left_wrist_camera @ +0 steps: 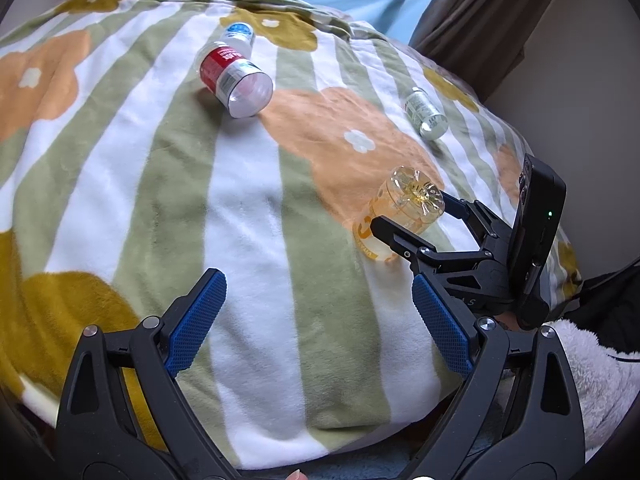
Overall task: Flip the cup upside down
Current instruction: 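Open the right tool and pull it back from the cup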
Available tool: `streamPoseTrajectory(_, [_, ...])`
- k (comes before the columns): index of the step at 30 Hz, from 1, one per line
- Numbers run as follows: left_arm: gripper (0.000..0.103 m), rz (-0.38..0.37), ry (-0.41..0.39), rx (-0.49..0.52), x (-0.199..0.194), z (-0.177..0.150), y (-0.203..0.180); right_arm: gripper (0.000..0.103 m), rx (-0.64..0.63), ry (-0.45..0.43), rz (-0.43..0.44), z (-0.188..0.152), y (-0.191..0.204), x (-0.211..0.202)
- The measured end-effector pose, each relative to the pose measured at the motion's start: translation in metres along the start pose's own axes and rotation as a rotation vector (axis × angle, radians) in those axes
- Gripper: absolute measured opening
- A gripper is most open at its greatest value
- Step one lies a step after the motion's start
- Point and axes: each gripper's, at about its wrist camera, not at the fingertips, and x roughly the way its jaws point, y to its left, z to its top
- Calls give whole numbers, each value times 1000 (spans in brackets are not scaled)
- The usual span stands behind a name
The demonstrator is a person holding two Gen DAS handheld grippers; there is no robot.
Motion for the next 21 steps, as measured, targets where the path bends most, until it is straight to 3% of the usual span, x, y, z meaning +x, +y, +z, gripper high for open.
streamPoseTrajectory(6, [94,15,-14,-3,-6,0,0,102,-12,4,1,0,4,-3])
streamPoseTrajectory(10, [94,47,-57,-7,-23,3,-3,102,-15,-32,-18,10,8,-31])
streamPoseTrajectory(16, [94,119,-227,97,-77,24,-37,102,27,-132,-146,40,17,-117])
streamPoseTrajectory(21, [94,155,-425,195,-127,40,-76,102,103,-219,-321,59,23,-189])
